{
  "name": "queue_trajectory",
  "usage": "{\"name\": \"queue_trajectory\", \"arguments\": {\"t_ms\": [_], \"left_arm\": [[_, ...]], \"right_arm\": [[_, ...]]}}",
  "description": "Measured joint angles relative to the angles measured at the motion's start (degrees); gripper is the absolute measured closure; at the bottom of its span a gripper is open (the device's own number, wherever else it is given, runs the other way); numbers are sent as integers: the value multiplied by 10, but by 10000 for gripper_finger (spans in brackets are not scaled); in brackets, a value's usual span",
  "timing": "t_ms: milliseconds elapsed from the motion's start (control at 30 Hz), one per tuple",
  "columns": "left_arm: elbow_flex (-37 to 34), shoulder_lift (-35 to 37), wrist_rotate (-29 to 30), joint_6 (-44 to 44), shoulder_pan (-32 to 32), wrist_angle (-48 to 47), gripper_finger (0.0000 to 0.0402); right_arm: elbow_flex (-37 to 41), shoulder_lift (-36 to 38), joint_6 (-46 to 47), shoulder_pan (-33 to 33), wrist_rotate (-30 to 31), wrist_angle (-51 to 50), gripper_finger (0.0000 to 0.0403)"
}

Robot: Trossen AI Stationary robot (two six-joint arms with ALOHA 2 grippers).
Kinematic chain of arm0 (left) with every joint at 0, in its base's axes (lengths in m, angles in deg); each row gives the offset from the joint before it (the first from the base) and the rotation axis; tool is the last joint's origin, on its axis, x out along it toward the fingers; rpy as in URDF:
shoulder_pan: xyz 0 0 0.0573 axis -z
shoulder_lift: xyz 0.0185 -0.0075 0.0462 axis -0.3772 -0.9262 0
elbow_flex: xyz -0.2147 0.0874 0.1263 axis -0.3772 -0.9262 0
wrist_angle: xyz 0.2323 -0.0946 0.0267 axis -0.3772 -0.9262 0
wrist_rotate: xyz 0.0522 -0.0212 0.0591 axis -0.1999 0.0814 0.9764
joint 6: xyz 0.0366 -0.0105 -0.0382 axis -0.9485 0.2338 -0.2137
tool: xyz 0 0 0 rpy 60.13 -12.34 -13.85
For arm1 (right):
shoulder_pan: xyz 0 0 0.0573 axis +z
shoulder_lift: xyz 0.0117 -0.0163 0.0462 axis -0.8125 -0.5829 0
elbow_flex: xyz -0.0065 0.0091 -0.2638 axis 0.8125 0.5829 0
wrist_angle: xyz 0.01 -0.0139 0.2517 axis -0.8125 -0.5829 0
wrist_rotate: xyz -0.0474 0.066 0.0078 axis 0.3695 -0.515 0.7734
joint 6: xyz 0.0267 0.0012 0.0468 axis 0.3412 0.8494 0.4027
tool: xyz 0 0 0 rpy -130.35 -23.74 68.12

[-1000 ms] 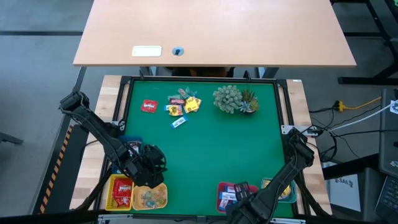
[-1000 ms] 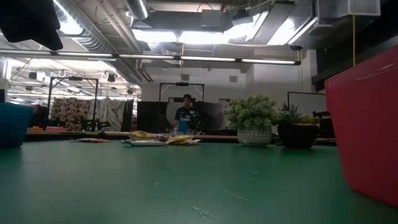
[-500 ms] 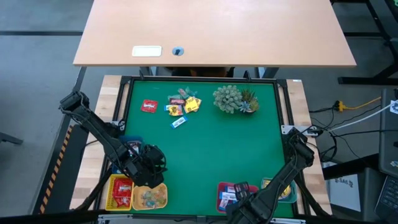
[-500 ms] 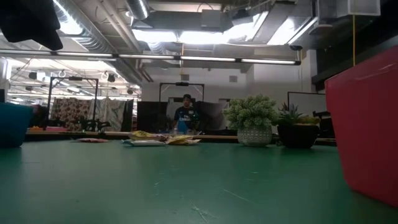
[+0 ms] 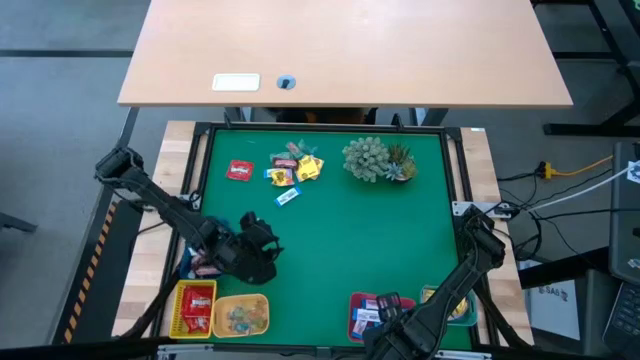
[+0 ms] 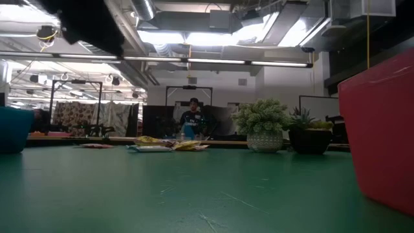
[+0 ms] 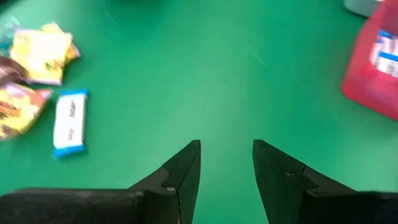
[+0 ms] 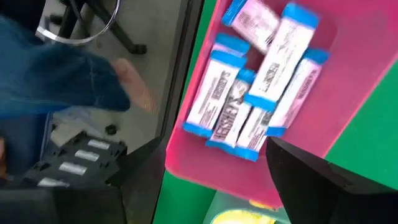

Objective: Sort candy
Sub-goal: Put the blue chocolate into the red bin

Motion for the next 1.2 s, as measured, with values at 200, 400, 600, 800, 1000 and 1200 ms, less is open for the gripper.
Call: {"name": "queue_trajectory", "arguments": {"t_ms": [200, 400, 600, 800, 1000, 1200], "left_arm": [[0, 0, -22, -65, -80, 3, 269], [0, 0, -105, -100, -185, 1, 251], [0, 0, -150, -139, -268, 0, 214], [0, -26, -151, -178, -315, 0, 205], [0, -86, -153, -228, -339, -2, 205], [0, -137, -186, -234, -373, -2, 206]], "right_arm": [[0, 8, -9, 4, -17, -24, 127], [0, 49, -45, 10, 51, -33, 127], [11, 99, -54, 22, 129, -35, 127], [92, 153, -65, 27, 159, 6, 127], [231, 226, -64, 26, 158, 111, 127], [326, 272, -46, 25, 152, 172, 127]]}}
